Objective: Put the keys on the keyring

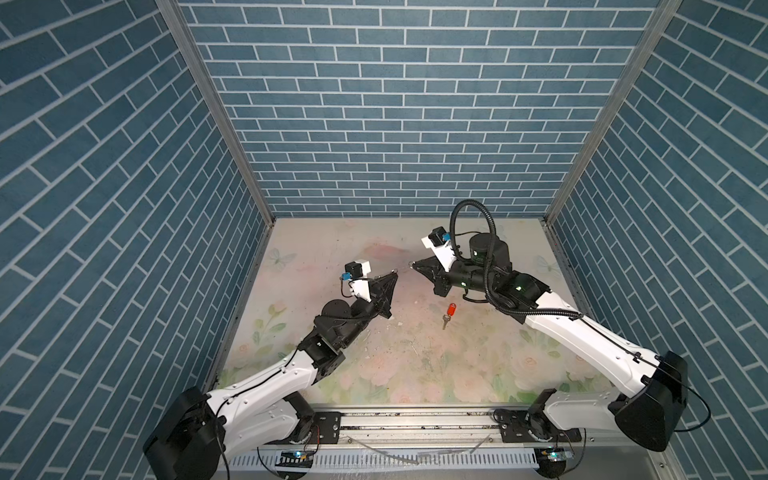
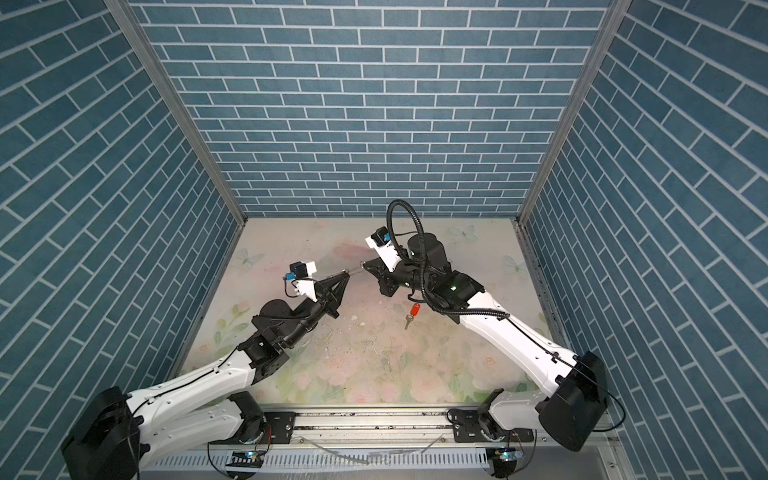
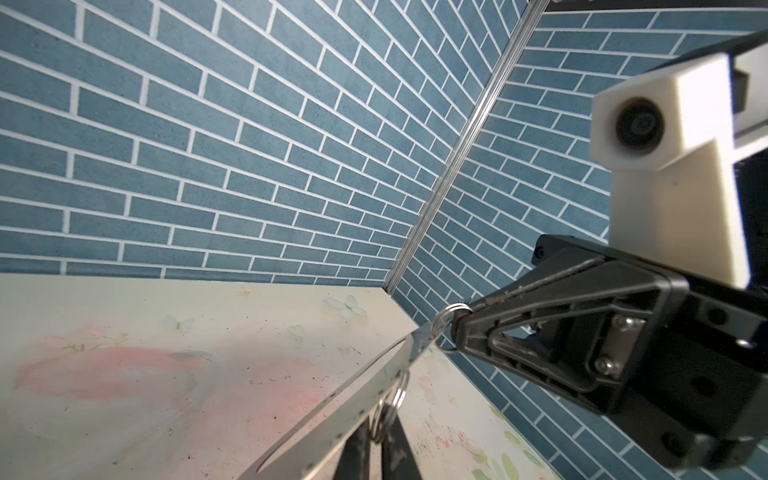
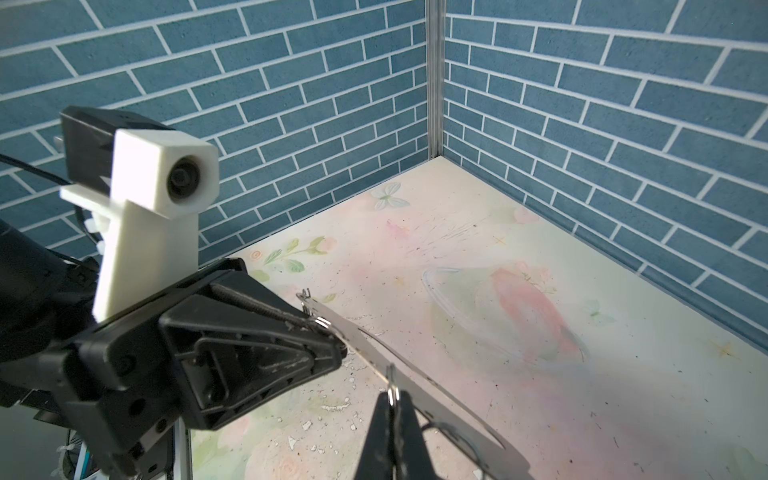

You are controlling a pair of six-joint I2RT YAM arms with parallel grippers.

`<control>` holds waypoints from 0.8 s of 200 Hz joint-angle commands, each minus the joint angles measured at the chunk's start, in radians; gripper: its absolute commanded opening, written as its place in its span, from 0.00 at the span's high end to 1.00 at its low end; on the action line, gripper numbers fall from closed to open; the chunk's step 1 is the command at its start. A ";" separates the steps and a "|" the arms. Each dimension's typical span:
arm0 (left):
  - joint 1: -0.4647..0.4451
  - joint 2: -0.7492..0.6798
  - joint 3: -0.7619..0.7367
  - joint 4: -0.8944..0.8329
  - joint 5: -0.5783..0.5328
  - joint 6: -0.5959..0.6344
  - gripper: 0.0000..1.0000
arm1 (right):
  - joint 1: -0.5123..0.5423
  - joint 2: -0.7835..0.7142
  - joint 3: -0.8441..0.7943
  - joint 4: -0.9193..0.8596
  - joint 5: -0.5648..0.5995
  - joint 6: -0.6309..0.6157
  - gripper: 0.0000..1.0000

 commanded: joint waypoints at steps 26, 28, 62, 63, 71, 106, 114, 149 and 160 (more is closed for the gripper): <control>0.010 -0.028 -0.008 -0.040 -0.025 0.025 0.94 | 0.019 -0.031 -0.033 0.009 -0.058 -0.014 1.00; 0.009 -0.029 -0.008 -0.040 -0.023 0.022 0.94 | 0.020 -0.031 -0.033 0.008 -0.059 -0.015 1.00; 0.009 -0.014 -0.001 -0.038 -0.015 0.022 0.98 | 0.044 -0.028 -0.031 -0.011 -0.079 -0.047 1.00; 0.010 -0.014 -0.001 -0.037 -0.015 0.022 0.98 | 0.045 -0.028 -0.030 -0.013 -0.078 -0.047 1.00; 0.010 -0.011 0.002 -0.033 -0.013 0.023 0.99 | 0.051 -0.026 -0.028 -0.019 -0.078 -0.055 1.00; 0.010 -0.008 0.003 -0.024 -0.021 0.022 1.00 | 0.081 -0.023 -0.027 -0.046 -0.069 -0.091 1.00; 0.010 -0.006 0.003 -0.021 -0.024 0.021 1.00 | 0.089 -0.022 -0.027 -0.054 -0.066 -0.100 1.00; 0.010 -0.006 -0.002 -0.007 -0.035 0.015 1.00 | 0.120 -0.022 -0.028 -0.079 -0.070 -0.145 1.00; 0.010 -0.002 -0.006 0.006 -0.037 0.013 1.00 | 0.127 -0.022 -0.027 -0.089 -0.082 -0.157 1.00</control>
